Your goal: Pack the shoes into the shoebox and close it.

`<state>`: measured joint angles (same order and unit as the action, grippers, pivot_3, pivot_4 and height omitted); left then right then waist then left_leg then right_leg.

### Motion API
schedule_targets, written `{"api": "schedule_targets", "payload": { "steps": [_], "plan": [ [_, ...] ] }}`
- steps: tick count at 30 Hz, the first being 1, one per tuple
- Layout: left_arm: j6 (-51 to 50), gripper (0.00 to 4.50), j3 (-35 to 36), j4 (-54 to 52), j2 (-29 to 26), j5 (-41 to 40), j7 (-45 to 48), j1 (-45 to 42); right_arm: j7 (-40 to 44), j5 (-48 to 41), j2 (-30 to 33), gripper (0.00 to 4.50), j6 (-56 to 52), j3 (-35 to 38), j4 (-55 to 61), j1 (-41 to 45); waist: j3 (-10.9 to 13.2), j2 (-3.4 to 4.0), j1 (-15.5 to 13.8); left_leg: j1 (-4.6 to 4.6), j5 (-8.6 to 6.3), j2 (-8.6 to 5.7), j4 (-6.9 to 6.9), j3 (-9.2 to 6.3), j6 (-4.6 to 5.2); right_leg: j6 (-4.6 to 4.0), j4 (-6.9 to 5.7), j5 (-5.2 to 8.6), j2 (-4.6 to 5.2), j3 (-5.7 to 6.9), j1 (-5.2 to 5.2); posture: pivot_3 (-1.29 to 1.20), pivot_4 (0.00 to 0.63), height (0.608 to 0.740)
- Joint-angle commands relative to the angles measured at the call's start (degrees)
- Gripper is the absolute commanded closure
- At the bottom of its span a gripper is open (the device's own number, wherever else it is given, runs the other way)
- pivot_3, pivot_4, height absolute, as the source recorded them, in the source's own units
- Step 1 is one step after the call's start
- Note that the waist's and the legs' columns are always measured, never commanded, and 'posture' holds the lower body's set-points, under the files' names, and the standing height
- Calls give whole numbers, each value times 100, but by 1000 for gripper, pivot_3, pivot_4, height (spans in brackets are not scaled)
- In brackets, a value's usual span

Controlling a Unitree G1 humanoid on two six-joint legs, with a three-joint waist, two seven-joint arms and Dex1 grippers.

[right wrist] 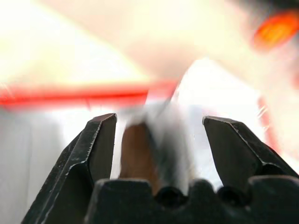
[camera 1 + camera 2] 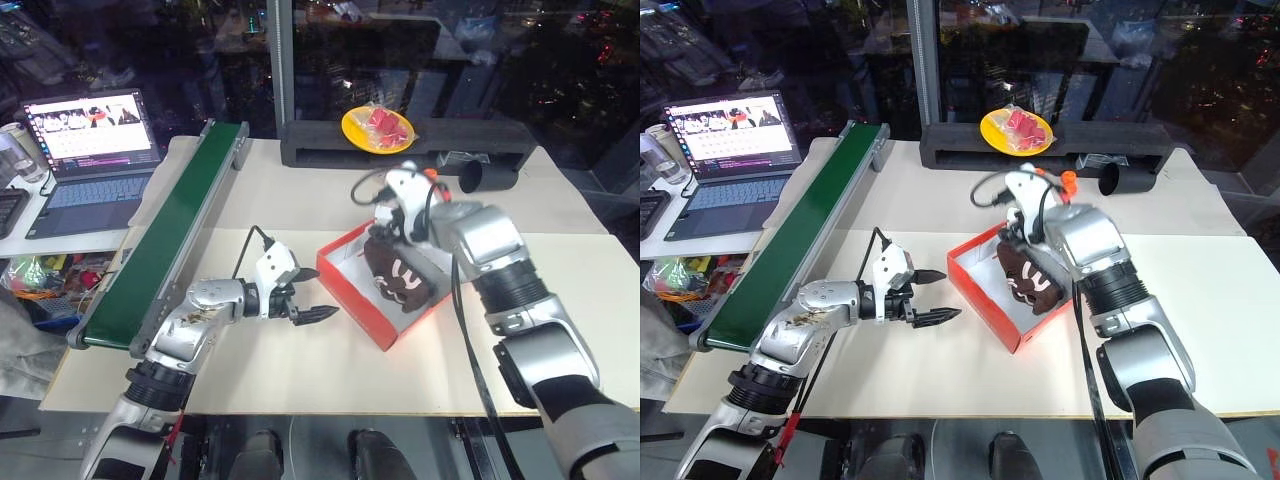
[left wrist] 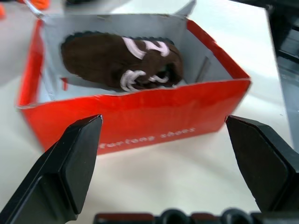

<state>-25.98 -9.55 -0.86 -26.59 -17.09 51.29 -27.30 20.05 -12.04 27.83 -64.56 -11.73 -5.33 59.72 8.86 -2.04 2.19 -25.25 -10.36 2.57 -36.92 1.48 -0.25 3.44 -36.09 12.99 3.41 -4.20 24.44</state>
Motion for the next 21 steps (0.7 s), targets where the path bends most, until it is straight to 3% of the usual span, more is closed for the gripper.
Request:
{"api": "schedule_targets", "payload": {
  "steps": [1, 6, 9, 12, 14, 16, 21],
  "plan": [
    [387, 0, 686, 464, 178, 105, -795, -473, -211, -202, -43, 958, -813, 873, 1455, 120, 0, 0, -29, -1, 0, -1, -1, 0, 0, 0, -1, 0, 1, 0, 1, 0, 150, 740],
    [541, 0, 2024, 1245, 572, 90, -2792, -1310, 58, -1353, -1103, 958, -325, 2264, 3566, -765, -1, -3, -107, -2, 0, 0, -6, -12, 0, 1, 1, -1, -1, 9, -5, 0, 150, 740],
    [249, 0, 2270, 1311, 365, 39, -2903, -1287, 399, -2179, -1572, 958, -128, 2628, 4581, -1914, -2, -3, -112, -3, -2, 1, 4, -27, 2, 2, -9, -1, -1, 22, -16, 0, 150, 740],
    [209, 0, 2232, 1465, 34, 235, -2793, -1087, 789, -2130, -1087, 958, 173, 2048, 4843, -2972, -1, -3, -122, -6, -2, -6, 5, -23, 1, 3, -12, -2, 8, 20, -15, 0, 150, 740],
    [255, 0, 2243, 1683, -162, 296, -2726, -971, 980, -2064, -783, 439, 389, 1669, 4819, -3467, -1, -3, -123, -2, 1, -12, -4, -18, -4, 4, 3, -3, 12, 20, -18, 0, 150, 740],
    [361, 0, 2249, 1927, -356, 341, -2605, -886, 1117, -1722, -338, 52, 720, 1062, 4719, -3714, -1, -3, -114, 7, 5, -9, -8, -16, -8, 3, 0, -2, 9, 20, -18, 0, 150, 740],
    [655, 0, 2177, 2581, -742, 608, -2448, -877, 1269, -1007, -4, 52, 1827, 97, 4250, -3853, -1, -4, -76, 20, 19, 3, -6, -17, -19, -6, -7, -2, -6, 20, -17, 0, 150, 740]
  ]
}}
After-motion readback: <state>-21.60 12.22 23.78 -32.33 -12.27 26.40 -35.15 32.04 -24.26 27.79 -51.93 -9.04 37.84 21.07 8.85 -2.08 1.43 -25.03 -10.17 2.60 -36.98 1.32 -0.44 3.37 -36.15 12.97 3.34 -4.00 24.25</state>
